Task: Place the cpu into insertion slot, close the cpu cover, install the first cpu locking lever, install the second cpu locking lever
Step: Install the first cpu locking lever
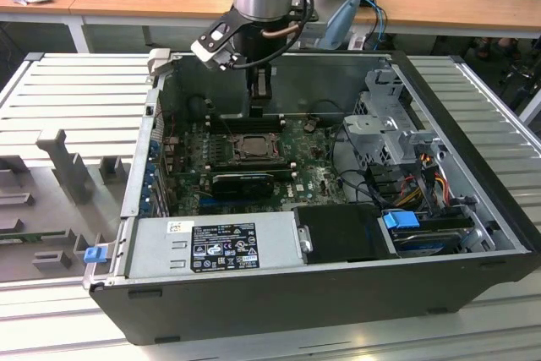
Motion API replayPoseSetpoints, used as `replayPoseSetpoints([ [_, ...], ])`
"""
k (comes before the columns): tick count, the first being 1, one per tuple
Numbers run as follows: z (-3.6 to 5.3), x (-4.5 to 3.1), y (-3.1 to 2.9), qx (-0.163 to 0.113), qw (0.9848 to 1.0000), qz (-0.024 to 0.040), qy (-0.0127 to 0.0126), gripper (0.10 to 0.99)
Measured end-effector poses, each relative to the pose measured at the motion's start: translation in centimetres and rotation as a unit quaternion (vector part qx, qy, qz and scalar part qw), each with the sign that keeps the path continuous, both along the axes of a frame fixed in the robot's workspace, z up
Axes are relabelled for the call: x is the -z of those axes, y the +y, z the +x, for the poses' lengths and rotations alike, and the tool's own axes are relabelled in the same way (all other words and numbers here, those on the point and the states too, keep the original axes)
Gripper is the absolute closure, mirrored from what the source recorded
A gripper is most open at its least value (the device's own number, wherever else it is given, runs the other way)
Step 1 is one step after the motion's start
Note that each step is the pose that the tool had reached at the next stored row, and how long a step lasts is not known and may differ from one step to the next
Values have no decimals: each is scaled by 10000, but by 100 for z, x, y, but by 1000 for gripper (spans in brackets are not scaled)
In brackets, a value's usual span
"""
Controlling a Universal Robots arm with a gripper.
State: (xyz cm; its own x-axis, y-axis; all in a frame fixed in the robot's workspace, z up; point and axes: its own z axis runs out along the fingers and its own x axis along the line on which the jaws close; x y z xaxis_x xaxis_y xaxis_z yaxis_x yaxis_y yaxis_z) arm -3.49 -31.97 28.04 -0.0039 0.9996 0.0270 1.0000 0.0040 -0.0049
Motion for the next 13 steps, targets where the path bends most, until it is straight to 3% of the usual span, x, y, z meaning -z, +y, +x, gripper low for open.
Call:
replayPoseSetpoints([
  [9,0,-93,0,-6,10000,0,0,980],
  [13,0,-93,0,-479,9989,0,0,980],
])
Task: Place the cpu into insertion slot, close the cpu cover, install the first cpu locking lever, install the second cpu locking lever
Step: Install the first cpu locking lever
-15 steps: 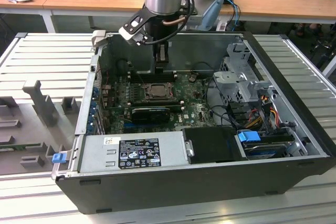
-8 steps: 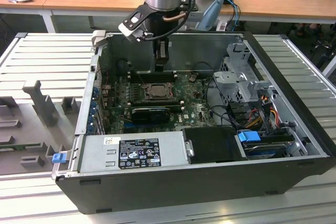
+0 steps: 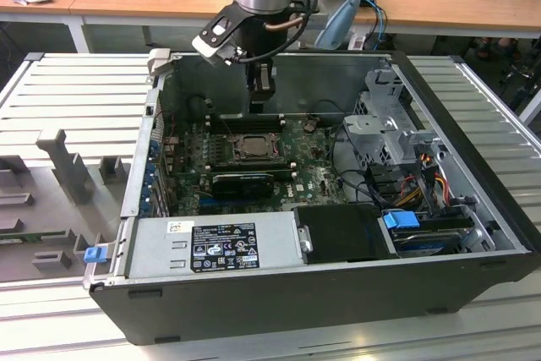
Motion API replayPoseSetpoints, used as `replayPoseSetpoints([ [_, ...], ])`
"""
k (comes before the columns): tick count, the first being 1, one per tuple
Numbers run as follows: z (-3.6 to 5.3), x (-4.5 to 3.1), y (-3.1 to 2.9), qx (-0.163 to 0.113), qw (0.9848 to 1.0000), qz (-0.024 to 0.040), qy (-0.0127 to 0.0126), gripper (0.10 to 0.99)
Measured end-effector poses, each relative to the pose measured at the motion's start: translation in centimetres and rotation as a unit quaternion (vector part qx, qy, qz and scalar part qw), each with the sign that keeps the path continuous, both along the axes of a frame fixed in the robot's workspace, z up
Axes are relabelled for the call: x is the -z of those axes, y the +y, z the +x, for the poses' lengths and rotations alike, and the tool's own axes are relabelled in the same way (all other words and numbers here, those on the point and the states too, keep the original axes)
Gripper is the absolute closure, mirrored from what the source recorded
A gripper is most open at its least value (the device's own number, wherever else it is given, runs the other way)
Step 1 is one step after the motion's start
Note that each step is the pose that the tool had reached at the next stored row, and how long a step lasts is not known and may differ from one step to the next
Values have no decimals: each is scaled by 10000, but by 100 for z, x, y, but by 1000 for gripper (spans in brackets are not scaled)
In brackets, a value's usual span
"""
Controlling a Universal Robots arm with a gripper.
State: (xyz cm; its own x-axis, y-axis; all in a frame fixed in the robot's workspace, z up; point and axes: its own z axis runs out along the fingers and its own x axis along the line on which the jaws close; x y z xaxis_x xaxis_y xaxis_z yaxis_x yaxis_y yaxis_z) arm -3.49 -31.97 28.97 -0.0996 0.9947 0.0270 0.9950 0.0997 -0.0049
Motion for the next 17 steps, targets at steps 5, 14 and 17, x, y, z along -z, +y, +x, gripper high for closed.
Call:
replayPoseSetpoints([
  [5,0,0,0,-491,9988,0,0,980],
  [14,0,0,0,-1087,9941,0,0,980],
  [17,0,0,0,-1259,9920,0,0,980],
])
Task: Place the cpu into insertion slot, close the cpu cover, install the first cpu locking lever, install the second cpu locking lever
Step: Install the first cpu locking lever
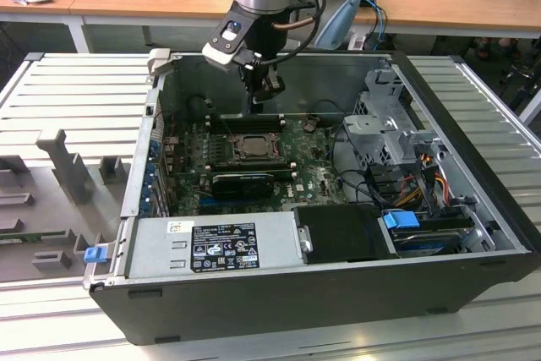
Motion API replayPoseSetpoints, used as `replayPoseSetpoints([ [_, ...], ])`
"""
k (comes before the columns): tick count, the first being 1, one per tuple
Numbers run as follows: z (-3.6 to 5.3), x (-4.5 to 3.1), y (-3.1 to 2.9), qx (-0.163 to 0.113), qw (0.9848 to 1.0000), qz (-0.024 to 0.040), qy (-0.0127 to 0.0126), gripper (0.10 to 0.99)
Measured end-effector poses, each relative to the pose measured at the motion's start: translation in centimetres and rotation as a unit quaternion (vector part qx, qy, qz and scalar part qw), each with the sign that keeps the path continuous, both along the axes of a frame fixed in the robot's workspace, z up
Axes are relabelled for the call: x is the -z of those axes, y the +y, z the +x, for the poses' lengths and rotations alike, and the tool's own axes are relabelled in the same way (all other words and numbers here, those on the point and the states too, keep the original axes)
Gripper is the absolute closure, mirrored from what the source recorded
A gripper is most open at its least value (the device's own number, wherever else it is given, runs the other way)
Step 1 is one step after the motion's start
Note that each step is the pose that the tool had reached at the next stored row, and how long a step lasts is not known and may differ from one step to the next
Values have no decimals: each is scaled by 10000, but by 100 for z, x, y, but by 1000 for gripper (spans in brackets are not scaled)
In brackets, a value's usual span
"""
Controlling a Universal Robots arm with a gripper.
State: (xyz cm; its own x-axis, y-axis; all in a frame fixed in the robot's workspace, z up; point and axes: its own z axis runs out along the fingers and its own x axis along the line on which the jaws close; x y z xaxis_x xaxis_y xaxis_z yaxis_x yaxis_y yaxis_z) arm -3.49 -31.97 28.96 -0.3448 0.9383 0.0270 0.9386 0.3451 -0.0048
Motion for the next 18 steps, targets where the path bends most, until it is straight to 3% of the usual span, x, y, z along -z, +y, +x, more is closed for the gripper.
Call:
replayPoseSetpoints([
  [11,0,0,0,-532,9986,0,0,980],
  [14,0,0,0,-674,9977,0,0,980],
  [18,0,0,0,-979,9952,0,0,980],
])
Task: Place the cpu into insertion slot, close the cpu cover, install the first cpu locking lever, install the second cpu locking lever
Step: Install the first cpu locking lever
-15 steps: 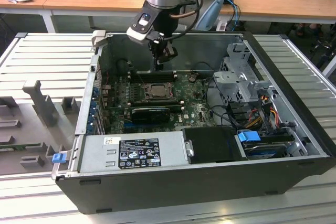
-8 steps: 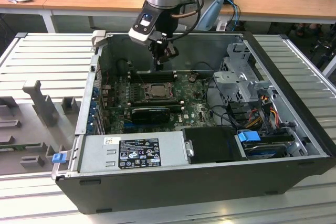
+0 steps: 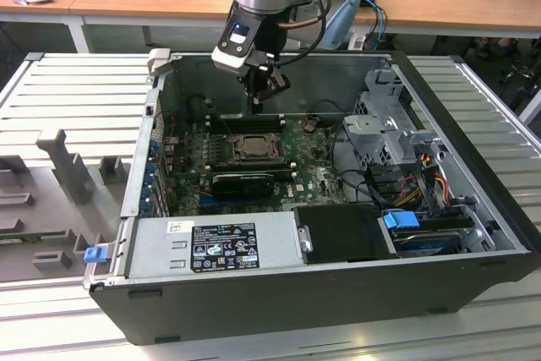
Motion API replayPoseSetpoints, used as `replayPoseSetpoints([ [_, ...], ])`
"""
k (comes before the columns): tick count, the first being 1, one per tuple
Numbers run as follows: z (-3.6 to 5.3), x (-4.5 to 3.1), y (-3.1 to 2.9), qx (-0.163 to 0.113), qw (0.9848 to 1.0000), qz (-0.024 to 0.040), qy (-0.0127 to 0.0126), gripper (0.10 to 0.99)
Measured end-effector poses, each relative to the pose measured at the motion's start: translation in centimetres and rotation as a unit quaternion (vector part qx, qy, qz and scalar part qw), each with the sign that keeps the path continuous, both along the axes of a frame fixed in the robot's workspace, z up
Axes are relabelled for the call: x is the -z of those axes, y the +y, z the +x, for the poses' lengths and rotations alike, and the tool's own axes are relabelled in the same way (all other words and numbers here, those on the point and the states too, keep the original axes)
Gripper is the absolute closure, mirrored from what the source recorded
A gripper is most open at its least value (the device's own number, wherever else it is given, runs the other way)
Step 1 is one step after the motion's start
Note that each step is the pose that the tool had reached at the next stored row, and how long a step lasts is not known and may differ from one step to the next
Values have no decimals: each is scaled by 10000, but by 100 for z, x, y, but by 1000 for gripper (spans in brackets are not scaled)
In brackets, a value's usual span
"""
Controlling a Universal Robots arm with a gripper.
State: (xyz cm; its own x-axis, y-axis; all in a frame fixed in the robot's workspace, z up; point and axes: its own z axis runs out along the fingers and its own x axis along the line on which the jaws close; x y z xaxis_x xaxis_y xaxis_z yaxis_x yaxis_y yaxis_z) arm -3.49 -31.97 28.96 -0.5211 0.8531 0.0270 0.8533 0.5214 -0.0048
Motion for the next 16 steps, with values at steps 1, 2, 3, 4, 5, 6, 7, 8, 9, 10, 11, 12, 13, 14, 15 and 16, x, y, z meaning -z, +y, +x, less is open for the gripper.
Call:
replayPoseSetpoints([
  [1,0,0,0,-200,9998,0,0,980],
  [2,0,0,0,-391,9992,0,0,980],
  [3,0,0,0,-506,9987,0,0,980],
  [4,0,0,0,-592,9982,0,0,980],
  [5,0,0,0,-761,9971,0,0,980],
  [6,0,0,0,-855,9963,0,0,980],
  [7,0,0,0,-970,9953,0,0,980],
  [8,0,0,0,-1064,9943,0,0,980],
  [9,0,0,0,-1127,9936,0,0,980],
  [10,0,0,0,-1201,9928,0,0,980],
  [11,0,0,0,-1301,9915,0,0,980],
  [12,0,0,0,-1368,9906,0,0,980],
  [13,0,0,0,-1428,9898,0,0,980],
  [14,0,0,0,-1485,9889,0,0,980],
  [15,0,0,0,-1586,9873,0,0,980],
  [16,0,0,0,-1697,9855,0,0,980],
])
